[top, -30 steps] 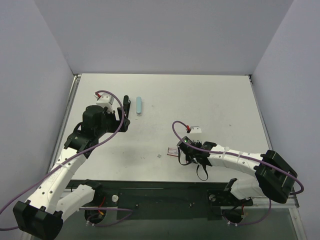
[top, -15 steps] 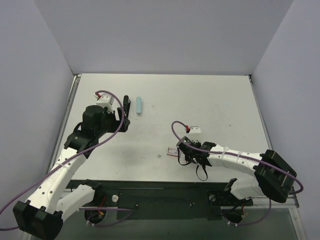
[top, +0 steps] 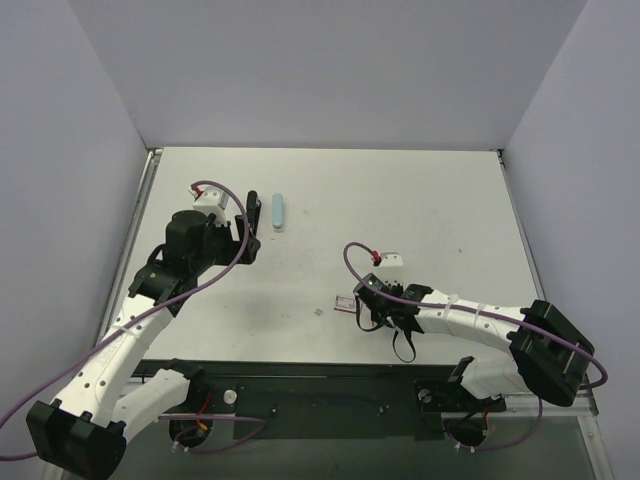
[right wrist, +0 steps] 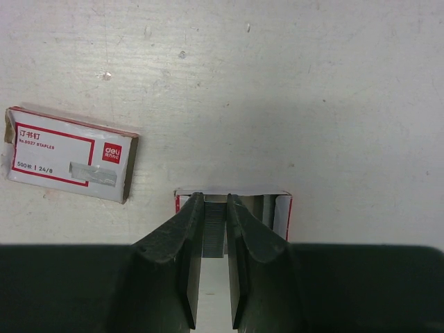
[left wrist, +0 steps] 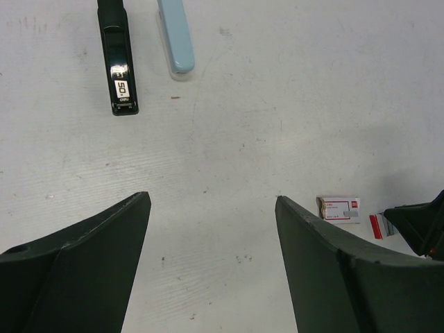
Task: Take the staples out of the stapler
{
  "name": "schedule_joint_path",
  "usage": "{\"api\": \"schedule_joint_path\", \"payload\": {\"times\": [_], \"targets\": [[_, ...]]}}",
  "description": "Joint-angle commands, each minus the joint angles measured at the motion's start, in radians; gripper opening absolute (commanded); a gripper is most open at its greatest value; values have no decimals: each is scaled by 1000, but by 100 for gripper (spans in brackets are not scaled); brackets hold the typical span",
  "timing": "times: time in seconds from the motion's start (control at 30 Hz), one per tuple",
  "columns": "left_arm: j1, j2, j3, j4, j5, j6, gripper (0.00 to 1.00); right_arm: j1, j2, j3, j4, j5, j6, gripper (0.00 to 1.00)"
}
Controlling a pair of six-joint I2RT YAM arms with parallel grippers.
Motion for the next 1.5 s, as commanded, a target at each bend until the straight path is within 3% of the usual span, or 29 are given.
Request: {"api": "schedule_joint_path", "payload": {"times": [0.0, 0.3, 0.77, 1.23, 1.47], "targets": [[4, 1, 13, 55, 12, -1, 84, 7, -24, -19, -37, 40, 10, 8], [6, 1, 15, 58, 14, -2, 84, 9, -7, -18, -27, 31, 10, 9], [6, 0, 15, 55, 15, -2, 84, 10, 0, -16, -17, 20, 7, 29], [6, 0, 13, 57, 18, -1, 83, 9, -119, 21, -51, 39, -36, 34], [6, -11, 13, 57, 20, -2, 83, 10, -104, 51, 32, -79, -166, 36]]}}
